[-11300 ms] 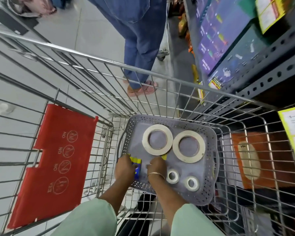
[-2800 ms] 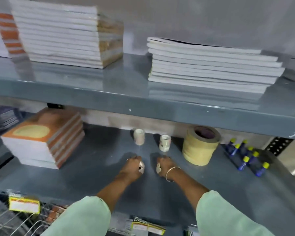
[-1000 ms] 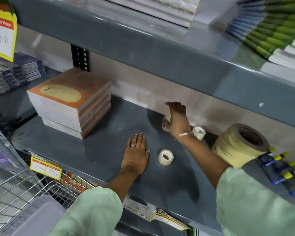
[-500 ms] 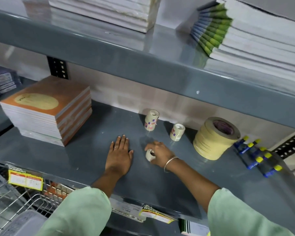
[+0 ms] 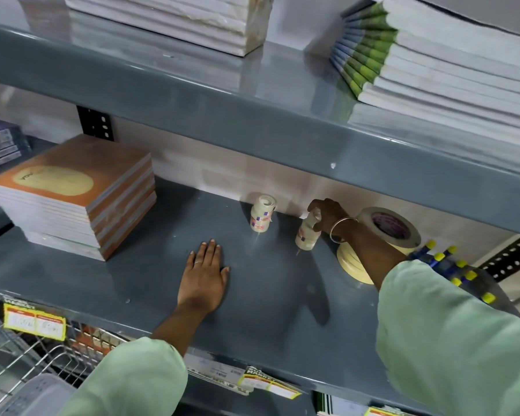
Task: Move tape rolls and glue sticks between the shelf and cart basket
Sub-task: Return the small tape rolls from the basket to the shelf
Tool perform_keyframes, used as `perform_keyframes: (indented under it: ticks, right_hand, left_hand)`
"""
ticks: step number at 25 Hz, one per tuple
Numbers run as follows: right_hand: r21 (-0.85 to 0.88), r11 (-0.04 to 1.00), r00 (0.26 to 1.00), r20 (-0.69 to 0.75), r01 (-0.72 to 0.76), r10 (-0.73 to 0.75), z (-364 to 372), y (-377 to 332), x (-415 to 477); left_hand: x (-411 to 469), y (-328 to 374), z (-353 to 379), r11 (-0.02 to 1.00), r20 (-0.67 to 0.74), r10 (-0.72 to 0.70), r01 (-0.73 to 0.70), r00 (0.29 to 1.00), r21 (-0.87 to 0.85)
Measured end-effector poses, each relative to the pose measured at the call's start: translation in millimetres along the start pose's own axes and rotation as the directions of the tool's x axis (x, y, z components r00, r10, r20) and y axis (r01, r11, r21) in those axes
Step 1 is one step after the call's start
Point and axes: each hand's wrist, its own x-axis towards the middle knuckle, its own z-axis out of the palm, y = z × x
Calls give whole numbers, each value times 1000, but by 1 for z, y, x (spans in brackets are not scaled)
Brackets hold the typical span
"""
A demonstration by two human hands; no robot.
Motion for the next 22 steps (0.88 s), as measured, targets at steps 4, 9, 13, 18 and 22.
perform_keyframes:
  ticks: [4,9,13,18,22]
  right_hand:
    - [43,999,1000,7,-4,4,3,1,3]
    - [60,998,1000,25,14,-15,4,-1,5]
    - [26,1000,997,72,9,-11,2,-3,4]
    - [97,995,1000,10,-15,14,-2,-9,-5]
    - [134,989,980,-195,56,-29,-5,-38,-18]
  left_hand:
    - [1,1,1,1000,-1,1,-1,1000,3]
    - [1,1,1,1000,-6,1,-1,1000,-5]
    - [1,1,2,1000,-13,4,-4,1000,-11]
    - [0,0,3,1000,-5,1,-1,1000,-1]
    - [0,1,2,1000,-8,-3,3,1000,5]
